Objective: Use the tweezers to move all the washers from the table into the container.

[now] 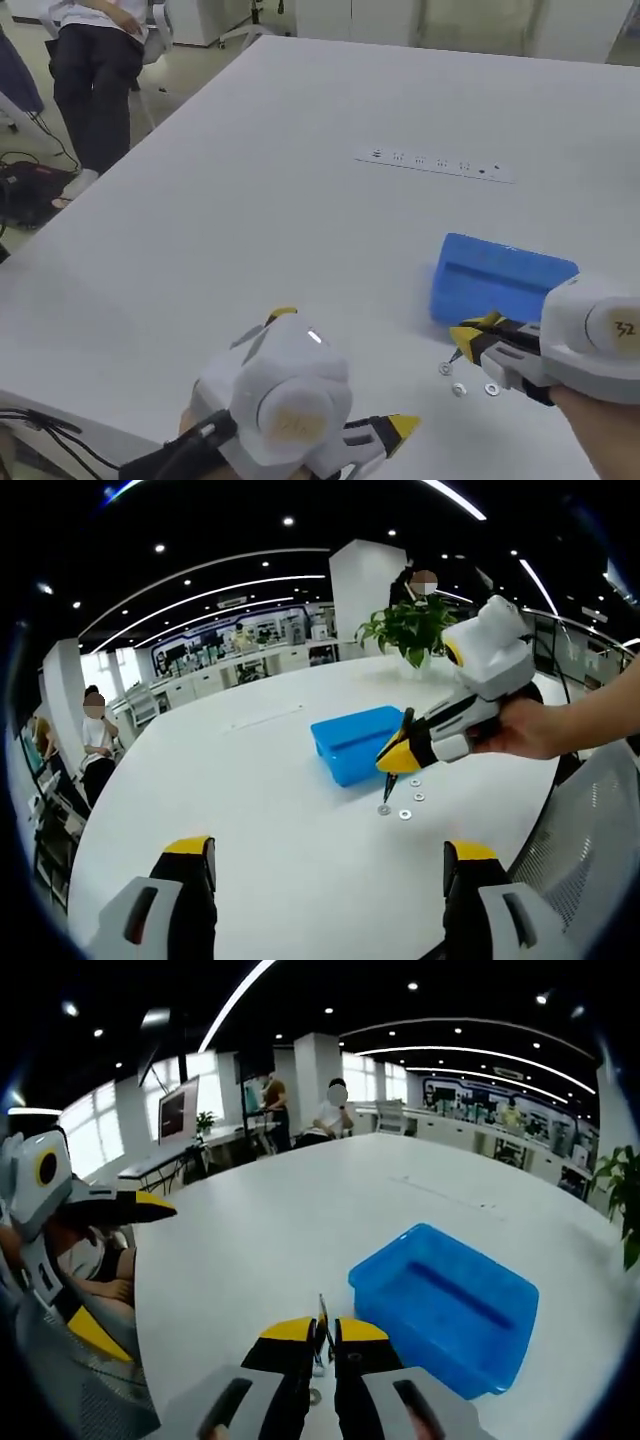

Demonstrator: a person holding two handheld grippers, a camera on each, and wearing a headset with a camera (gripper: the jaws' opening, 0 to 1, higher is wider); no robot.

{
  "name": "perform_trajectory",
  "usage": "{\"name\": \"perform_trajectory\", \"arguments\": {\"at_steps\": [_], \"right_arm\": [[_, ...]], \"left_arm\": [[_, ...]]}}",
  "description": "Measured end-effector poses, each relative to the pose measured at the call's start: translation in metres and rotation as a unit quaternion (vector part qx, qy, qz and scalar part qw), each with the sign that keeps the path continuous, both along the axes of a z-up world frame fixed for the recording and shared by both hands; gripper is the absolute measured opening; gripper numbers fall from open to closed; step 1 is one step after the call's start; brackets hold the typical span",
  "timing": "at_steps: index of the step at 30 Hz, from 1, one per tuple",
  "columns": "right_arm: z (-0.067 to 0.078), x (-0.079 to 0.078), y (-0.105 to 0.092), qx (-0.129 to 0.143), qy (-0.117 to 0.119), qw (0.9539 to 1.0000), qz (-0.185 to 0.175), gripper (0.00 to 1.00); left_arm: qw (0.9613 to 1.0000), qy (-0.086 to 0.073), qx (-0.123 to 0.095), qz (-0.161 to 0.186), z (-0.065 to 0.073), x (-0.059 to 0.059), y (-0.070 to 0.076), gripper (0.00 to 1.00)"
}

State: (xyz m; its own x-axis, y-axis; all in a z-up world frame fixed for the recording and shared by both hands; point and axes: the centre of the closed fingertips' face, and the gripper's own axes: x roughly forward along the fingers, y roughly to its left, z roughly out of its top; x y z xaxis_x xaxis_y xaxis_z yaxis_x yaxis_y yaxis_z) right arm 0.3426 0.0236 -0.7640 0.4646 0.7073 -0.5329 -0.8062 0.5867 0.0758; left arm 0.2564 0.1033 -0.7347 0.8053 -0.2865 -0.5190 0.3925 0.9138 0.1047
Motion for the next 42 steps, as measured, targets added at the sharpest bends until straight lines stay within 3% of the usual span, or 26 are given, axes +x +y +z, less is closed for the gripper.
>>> {"name": "perform_trajectory", "arguments": {"at_steps": [5,14,26,34,37,42], "right_arm": [[-0.013,0.003,-0.001,-0.014,0.009,0.9999,0.005,0.04],[-0.010,0.000,0.003,-0.010,0.002,0.9999,0.011,0.04],[-0.009,-0.002,0.000,0.005,0.006,0.9999,-0.011,0.03],[-0.010,-0.003,0.000,-0.022,0.008,0.9997,0.002,0.02],[-0.007,-0.003,0.000,-0.027,0.002,0.9996,0.008,0.02],[0.006,0.002,-0.003,-0.014,0.005,0.9999,0.002,0.02]], "left_arm": [[1.0000,0.005,-0.001,-0.001,-0.002,-0.001,0.000,0.96],[1.0000,0.006,-0.005,0.004,-0.001,0.000,0.001,0.95],[1.0000,0.002,0.001,-0.002,-0.001,0.000,0.000,0.95],[1.0000,0.001,0.003,-0.003,0.000,-0.001,-0.001,0.95],[1.0000,0.002,0.003,0.000,-0.001,0.000,0.000,0.95],[1.0000,0.006,0.000,-0.001,-0.002,-0.001,0.000,0.94]]}}
